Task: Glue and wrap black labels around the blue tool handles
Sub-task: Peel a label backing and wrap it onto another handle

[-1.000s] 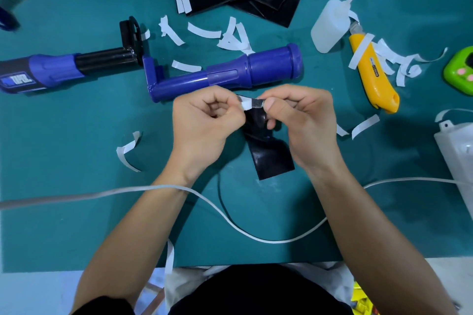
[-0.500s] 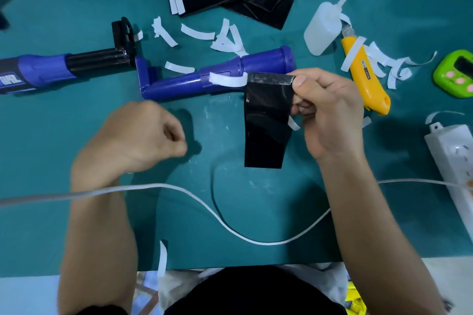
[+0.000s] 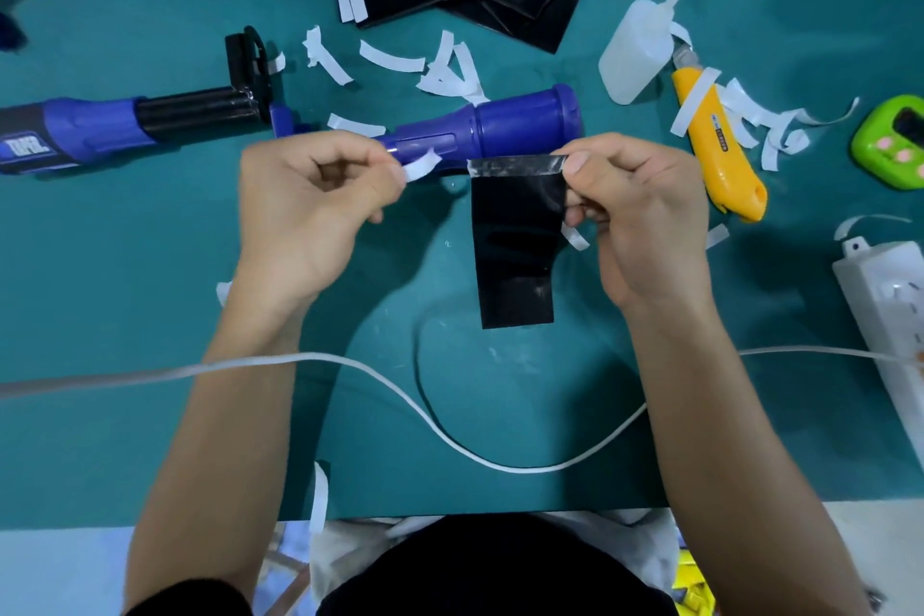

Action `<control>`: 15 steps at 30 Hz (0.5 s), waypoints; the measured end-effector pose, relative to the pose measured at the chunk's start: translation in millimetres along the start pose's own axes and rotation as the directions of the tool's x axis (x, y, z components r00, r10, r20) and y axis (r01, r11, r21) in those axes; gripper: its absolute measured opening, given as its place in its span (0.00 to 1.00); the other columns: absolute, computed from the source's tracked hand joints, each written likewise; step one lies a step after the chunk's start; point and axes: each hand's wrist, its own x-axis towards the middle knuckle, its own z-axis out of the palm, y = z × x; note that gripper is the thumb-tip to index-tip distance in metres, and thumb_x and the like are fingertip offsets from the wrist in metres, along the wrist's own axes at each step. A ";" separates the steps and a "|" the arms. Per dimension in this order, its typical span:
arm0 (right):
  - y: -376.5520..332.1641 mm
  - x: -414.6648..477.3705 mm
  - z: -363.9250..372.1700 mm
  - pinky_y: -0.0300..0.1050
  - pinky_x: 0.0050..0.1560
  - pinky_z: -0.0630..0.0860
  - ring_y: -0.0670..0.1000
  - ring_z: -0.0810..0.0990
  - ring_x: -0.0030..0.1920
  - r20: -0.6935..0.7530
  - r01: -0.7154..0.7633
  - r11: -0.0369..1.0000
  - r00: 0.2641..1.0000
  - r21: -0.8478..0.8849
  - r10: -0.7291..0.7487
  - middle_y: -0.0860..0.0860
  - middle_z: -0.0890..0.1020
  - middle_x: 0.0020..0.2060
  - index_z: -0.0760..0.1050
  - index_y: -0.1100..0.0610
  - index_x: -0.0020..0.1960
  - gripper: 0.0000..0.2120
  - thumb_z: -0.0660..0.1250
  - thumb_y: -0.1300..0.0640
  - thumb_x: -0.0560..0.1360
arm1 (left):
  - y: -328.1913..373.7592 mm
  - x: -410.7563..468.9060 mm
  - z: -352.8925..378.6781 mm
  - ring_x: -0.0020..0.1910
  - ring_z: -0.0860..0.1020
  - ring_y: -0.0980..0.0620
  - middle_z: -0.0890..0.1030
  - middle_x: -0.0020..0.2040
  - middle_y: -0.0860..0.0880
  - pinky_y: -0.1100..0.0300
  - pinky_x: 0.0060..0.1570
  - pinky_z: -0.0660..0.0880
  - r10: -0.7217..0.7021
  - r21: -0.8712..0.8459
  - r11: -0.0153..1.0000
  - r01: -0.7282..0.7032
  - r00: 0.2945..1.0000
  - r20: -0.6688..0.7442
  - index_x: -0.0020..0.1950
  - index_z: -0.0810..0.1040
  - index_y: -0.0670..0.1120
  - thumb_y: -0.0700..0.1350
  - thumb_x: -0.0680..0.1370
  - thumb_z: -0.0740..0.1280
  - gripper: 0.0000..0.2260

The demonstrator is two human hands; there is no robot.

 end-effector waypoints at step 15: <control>2.2 0.2 -0.1 0.39 0.33 0.74 0.48 0.74 0.30 -0.021 -0.008 0.999 1.000 0.031 0.009 0.51 0.79 0.29 0.86 0.58 0.41 0.08 0.69 0.64 0.74 | -0.6 -24.8 34.2 0.47 0.84 0.48 0.88 0.47 0.54 0.58 0.51 0.78 0.519 0.608 0.688 -0.396 0.854 -0.031 0.51 0.89 0.50 0.40 0.73 0.74 0.09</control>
